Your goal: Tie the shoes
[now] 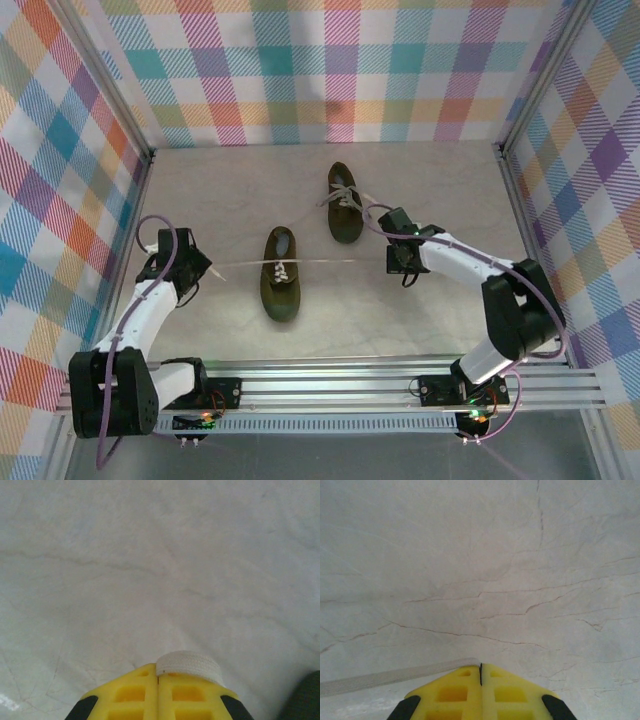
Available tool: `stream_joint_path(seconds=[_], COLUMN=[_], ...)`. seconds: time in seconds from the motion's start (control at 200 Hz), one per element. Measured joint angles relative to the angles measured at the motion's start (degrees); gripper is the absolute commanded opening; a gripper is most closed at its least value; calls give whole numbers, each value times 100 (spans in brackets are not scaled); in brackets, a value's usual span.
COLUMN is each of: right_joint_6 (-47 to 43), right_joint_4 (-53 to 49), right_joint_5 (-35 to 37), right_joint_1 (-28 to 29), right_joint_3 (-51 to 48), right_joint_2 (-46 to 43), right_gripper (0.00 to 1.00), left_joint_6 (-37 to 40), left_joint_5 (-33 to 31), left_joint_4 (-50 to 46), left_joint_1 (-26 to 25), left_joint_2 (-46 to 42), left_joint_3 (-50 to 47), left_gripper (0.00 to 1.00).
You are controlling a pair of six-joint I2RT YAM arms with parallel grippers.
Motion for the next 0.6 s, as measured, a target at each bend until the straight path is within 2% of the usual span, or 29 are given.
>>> stream_joint_path(seconds=[0.415, 0.48, 0.6], right_joint_6=[-20, -136, -402], right_joint_4=[-101, 22, 313], right_joint_5=[-227, -503, -1495], right_joint_1=[-433, -459, -494], right_joint_3=[22, -28, -251], right_joint_2=[260, 162, -546], right_gripper=[0, 0, 0], left_joint_6=[-94, -55, 26], left_joint_5=[431, 662, 1349], left_joint_4=[350, 660, 1399], left_joint_1=[120, 149, 107], left_joint_2=[446, 363, -105], left_joint_3=[-177, -289, -544], left_gripper=[0, 0, 0])
